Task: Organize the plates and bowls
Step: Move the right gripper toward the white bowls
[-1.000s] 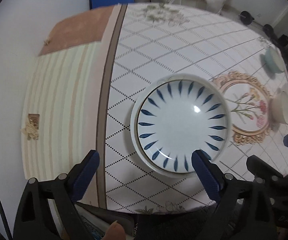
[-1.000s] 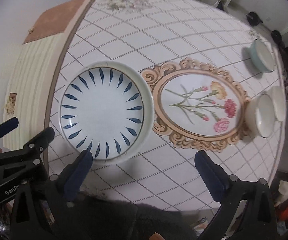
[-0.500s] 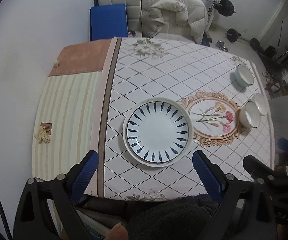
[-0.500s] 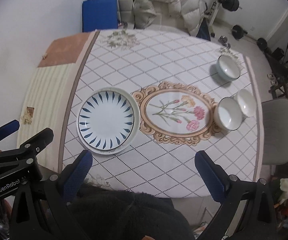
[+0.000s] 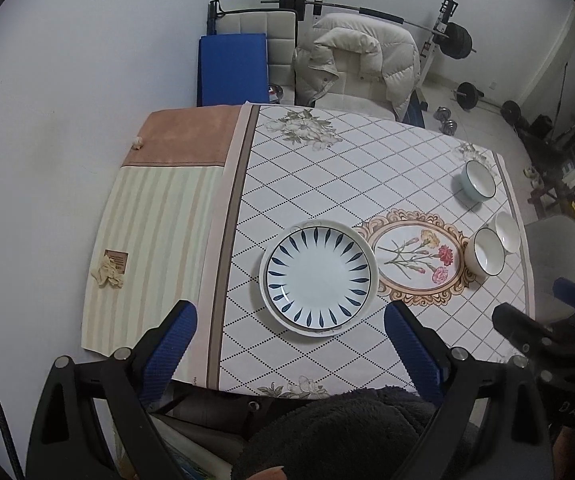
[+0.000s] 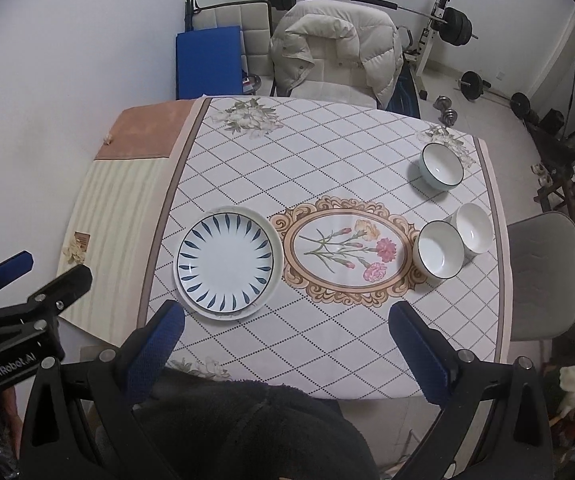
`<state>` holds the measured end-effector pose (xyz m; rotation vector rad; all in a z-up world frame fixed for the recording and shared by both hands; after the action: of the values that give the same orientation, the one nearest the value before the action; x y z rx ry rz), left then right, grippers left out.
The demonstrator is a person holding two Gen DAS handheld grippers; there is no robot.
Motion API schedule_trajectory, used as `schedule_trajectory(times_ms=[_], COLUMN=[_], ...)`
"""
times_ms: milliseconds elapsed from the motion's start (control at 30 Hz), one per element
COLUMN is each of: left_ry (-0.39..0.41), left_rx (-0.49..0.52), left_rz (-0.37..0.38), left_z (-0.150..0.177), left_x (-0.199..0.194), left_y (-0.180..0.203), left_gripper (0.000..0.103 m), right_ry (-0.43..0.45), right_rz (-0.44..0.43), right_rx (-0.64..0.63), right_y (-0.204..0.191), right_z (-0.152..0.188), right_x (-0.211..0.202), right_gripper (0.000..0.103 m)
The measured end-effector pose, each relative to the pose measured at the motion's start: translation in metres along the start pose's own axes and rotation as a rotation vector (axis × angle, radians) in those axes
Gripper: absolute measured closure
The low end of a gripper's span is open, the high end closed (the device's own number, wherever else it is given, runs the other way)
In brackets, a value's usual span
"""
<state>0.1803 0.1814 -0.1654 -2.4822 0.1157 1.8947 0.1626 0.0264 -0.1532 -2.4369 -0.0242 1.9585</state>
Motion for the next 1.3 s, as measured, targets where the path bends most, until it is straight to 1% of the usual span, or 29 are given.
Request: schedule_trajectory(times_ms=[133, 367, 400, 433, 500, 633, 733, 800, 833, 867, 933, 1000, 1100, 1200, 1267, 1300], left_ry=[-0.008, -0.016, -0.018, -0.02, -0.011, 0.025, 0.04, 0.06, 0.061, 0.063, 0.055, 0.03, -0.04, -0.12, -0.166, -0.203], left_rx=[0.001, 0.012, 0.017, 0.029, 0.056, 0.122, 0.172, 0.222, 0.236, 0.263, 0.29, 0.304, 0.334, 0.36, 0.383, 0.395], left_rz=[0.008, 0.037, 0.049, 0.053, 0.056, 0.058, 0.054, 0.051, 0.046, 0.052, 0.055, 0.083, 0.125, 0.166, 0.175, 0.185], left_z=[-0.001, -0.006, -0.007, -0.009, -0.014, -0.03, -0.043, -0.056, -0.059, -0.066, -0.073, -0.082, -0.089, -0.093, -0.092, -0.091], left_x=[0.002, 0.011, 0.012, 0.015, 0.021, 0.035, 0.049, 0.065, 0.071, 0.083, 0.102, 0.126, 0.161, 0.198, 0.222, 0.236], left_y=[-0.002, 0.0, 0.002, 0.005, 0.013, 0.037, 0.063, 0.092, 0.101, 0.12, 0.146, 0.179, 0.232, 0.284, 0.316, 0.335], left_gripper=[0.007, 0.007, 0.003, 0.0, 0.0, 0.0, 0.0, 0.0, 0.0, 0.0, 0.0, 0.0, 0.0, 0.0, 0.003, 0.01], right_ry=[-0.007, -0.026, -0.031, -0.032, -0.024, 0.006, -0.001, -0.007, -0.016, -0.024, -0.047, -0.063, -0.099, -0.137, -0.164, -0.178], right_rz=[0.002, -0.012, -0.02, -0.033, -0.042, -0.056, -0.023, -0.003, -0.002, -0.006, -0.003, 0.005, 0.023, 0.001, -0.038, -0.064], right_rx=[-0.009, 0.016, 0.028, 0.043, 0.074, 0.146, 0.193, 0.234, 0.267, 0.293, 0.357, 0.399, 0.463, 0.517, 0.543, 0.553], right_y=[-0.005, -0.006, -0.004, -0.001, 0.008, 0.039, 0.077, 0.106, 0.124, 0.139, 0.178, 0.214, 0.273, 0.317, 0.341, 0.351], right_z=[-0.001, -0.003, -0.003, -0.004, -0.004, -0.01, -0.014, -0.016, -0.016, -0.015, -0.013, -0.01, -0.005, -0.002, 0.0, 0.001], right_x=[0.002, 0.01, 0.013, 0.017, 0.022, 0.036, 0.054, 0.066, 0.074, 0.079, 0.096, 0.113, 0.147, 0.184, 0.209, 0.222], right_gripper=[0.0, 0.0, 0.0, 0.0, 0.0, 0.0, 0.0, 0.0, 0.0, 0.0, 0.0, 0.0, 0.0, 0.0, 0.0, 0.0])
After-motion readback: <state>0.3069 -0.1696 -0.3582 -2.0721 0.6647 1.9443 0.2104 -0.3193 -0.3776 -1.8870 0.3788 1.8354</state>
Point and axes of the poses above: each gripper's, at about its wrist camera, not at the fingertips, and x roughly the way its jaws point, y to its right, z to its underside, the point moved 9 cm from there along x, roughly the way its jaws point, and after that the axes turned 5 degrees about -y, right-handed, at the moved point
